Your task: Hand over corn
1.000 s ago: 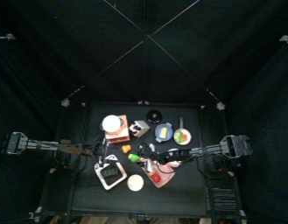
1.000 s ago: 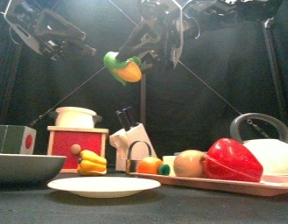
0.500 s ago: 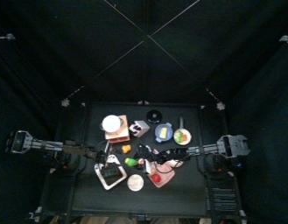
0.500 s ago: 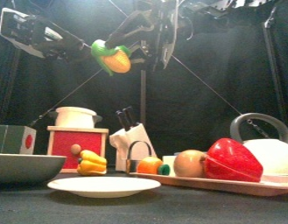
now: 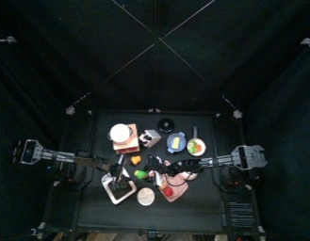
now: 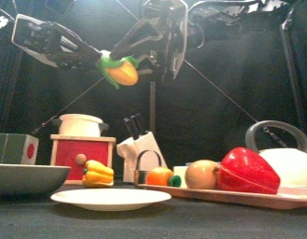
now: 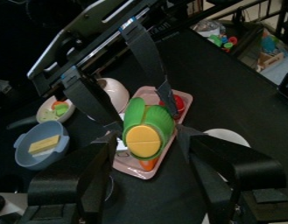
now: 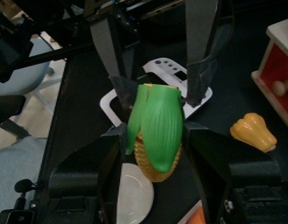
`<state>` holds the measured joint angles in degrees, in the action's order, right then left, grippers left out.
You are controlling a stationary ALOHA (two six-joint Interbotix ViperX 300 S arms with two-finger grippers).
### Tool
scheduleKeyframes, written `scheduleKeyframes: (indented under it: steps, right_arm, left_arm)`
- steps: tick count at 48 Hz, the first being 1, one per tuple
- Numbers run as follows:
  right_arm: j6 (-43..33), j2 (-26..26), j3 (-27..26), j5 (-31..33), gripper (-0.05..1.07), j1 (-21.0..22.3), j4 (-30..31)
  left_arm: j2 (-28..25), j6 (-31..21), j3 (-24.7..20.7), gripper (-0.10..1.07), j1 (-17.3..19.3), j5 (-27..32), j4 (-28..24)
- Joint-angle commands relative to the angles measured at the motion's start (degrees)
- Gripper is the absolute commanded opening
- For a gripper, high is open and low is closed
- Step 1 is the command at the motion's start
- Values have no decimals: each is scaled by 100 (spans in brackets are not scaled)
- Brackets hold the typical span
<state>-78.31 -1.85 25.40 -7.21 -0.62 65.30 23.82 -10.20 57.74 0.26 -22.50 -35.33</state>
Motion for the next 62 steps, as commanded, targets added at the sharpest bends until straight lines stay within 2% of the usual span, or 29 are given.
scheduleKeyframes:
  steps: [1,19,35,44,62]
  right_arm:
    - [9,105,-149,-35,74,9,-9]
    - [18,105,-132,-35,74,9,-9]
    - [18,44,-132,-35,74,9,-9]
    - [9,35,-70,-35,76,18,-9]
    - [0,35,-35,-35,104,9,-26]
  left_arm:
    - [-26,9,-167,91,-9,-35,0]
    - [-35,9,-167,86,-9,-35,0]
    - [-35,9,-176,70,-18,-35,-9]
    - [-9,18,-149,68,-18,-35,-9]
    - [26,18,-114,68,-18,-35,-9]
